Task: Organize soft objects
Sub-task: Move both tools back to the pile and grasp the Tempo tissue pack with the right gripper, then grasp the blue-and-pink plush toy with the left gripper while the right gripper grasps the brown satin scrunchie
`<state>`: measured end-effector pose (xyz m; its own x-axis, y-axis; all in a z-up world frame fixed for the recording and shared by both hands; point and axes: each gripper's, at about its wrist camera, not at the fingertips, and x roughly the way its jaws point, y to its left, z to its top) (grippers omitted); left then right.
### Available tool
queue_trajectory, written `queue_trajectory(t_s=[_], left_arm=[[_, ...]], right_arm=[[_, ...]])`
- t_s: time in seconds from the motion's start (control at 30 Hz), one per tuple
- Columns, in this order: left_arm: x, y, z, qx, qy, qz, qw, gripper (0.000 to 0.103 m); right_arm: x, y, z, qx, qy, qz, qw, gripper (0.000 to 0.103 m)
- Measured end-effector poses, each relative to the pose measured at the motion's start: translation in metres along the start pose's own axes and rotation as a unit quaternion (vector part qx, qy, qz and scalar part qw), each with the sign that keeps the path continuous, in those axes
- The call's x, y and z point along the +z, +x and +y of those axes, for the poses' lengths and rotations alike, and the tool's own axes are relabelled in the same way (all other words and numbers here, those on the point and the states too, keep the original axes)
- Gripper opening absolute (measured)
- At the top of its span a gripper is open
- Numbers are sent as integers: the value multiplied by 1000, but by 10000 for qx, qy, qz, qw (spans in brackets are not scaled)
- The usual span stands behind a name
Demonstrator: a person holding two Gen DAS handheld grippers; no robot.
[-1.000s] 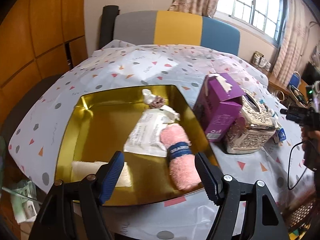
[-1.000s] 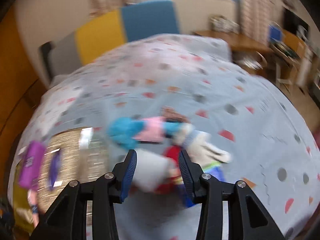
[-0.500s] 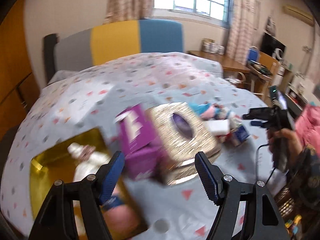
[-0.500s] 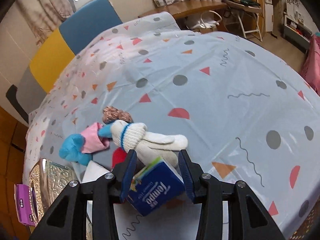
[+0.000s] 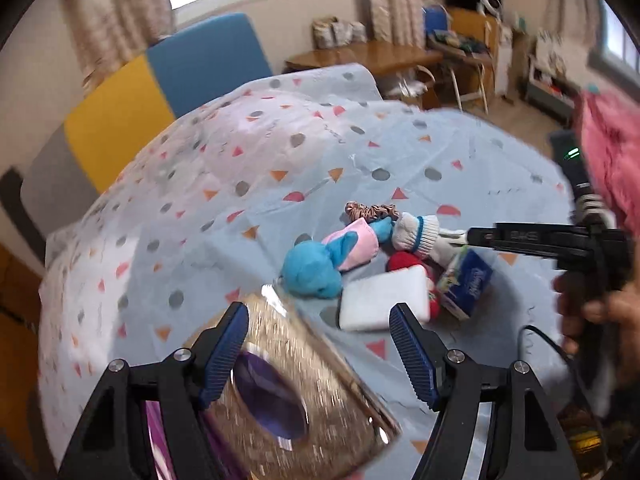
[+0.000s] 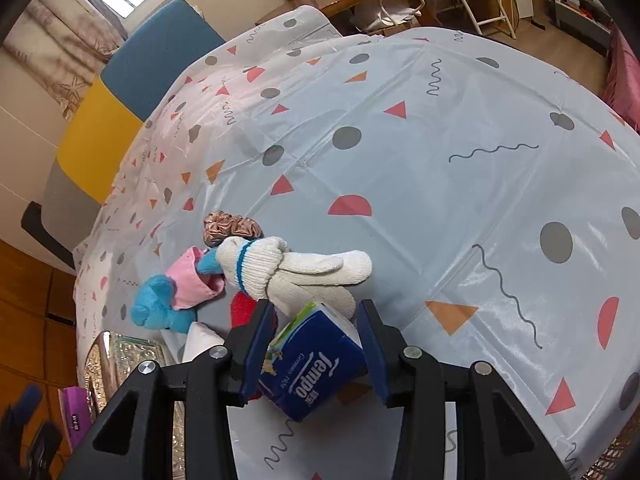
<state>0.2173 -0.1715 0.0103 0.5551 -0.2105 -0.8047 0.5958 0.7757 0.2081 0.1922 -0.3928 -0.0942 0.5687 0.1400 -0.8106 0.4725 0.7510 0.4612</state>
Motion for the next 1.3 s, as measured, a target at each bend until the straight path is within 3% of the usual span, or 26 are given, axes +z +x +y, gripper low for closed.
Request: queue_trajectory(t_s=[0.17,0.37,0.6,0.7,0.9,1.07,1.2,1.3], left_arm=[[21,48,-14,-12,631,517,9967,74],[39,100,-36,267,1509,945,9837,81],[51,158,-45,343,1827,1457,9717,81],[49,175,-44,332,1800,1574,9704,80],[48,184,-44,310,1831,1651,9686,51],[45,167,-55,279,2009,1397,9692,28],[38,137,-67,54,2160,1103,9701,20],[26,112,-77,-145,2306,868,9691,20]], right_arm=[[1,-3,-1,184,77,10,9998,44],[2,-7,-3,411,205,38,9989,44],[2,-8,-5,604,293,84,9977,44],[2,-7,-8,657,371,128,9971,44],[2,-4,-9,679,399,185,9967,44],[2,-4,-9,632,364,144,9972,44],[3,-7,-10,608,359,70,9975,44],[7,-16,-13,628,393,-141,9972,44]])
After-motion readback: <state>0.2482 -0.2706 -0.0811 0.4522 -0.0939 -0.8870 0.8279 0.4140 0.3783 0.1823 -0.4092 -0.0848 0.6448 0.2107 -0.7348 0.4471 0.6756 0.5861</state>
